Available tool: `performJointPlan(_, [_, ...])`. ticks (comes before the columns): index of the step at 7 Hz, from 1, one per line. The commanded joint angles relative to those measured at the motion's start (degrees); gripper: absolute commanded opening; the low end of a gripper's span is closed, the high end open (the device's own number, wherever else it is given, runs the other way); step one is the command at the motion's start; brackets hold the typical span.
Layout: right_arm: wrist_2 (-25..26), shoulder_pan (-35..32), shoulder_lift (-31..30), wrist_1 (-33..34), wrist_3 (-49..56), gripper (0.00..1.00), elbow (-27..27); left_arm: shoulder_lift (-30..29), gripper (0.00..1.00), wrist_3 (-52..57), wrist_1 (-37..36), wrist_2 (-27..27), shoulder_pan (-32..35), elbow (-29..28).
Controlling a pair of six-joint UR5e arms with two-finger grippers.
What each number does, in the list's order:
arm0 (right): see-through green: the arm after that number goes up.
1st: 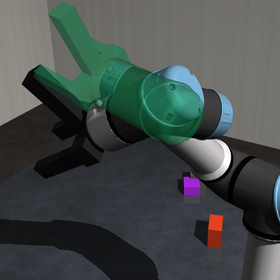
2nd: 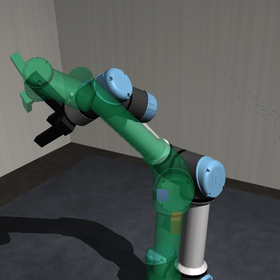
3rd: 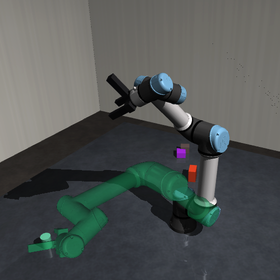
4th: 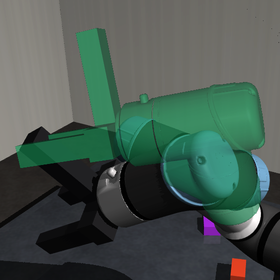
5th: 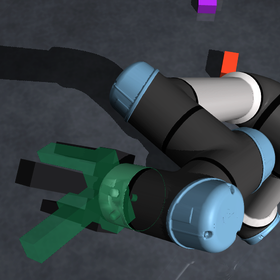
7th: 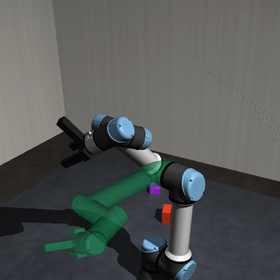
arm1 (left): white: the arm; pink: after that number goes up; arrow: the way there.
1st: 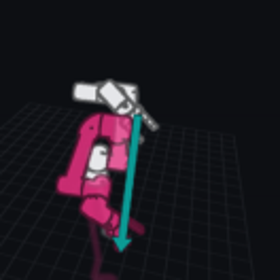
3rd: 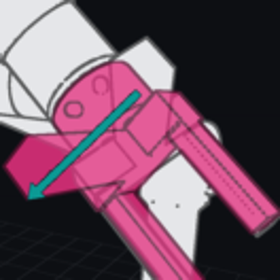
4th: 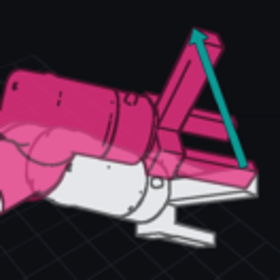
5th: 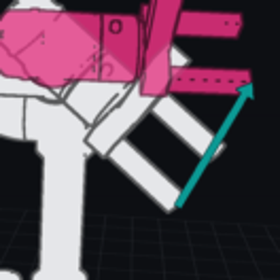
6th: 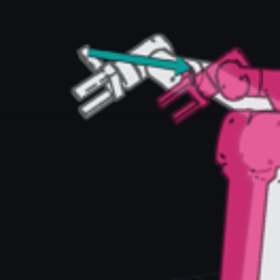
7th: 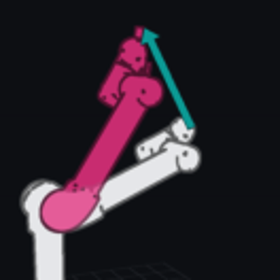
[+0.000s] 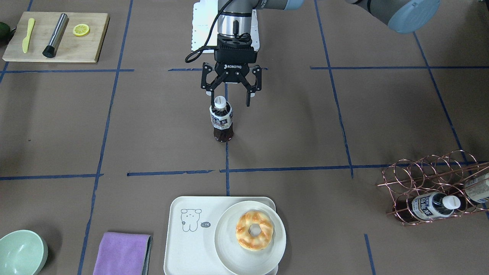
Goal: Place tea on tray
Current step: 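Lower the tea bottle upright onto the table center and open the left gripper, then withdraw the left arm toward the rack while the right arm starts reaching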
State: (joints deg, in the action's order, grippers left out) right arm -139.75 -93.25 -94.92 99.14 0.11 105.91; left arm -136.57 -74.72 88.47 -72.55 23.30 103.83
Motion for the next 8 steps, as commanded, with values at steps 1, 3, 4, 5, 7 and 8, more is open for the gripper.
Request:
performJointPlan(1, [0.0,0.0,0.17,0.0,0.15,1.0,0.17,0.16,1.0,0.19,-1.01,-0.67,0.43,5.13])
performJointPlan(3, [0.26,0.0,0.7,0.0,-0.02,1.0,2.97,2.96,1.0,0.89,-6.52,-3.19,3.05,12.76])
performJointPlan(4, [0.26,0.09,1.05,-0.09,0.07,1.0,3.33,6.19,1.0,3.42,-8.99,-13.74,8.9,15.76])
performJointPlan(5, [0.18,0.09,1.75,-0.09,0.5,1.0,4.47,12.14,1.0,6.66,-9.19,-20.29,13.39,18.84])
performJointPlan(7, [-0.09,1.22,4.12,0.61,-1.15,1.0,7.98,23.04,1.0,17.9,-9.02,-26.22,19.04,23.24])
performJointPlan(8, [0.09,4.97,7.0,0.62,-8.04,1.0,9.65,28.76,1.0,22.99,-9.02,-28.59,20.63,24.92])
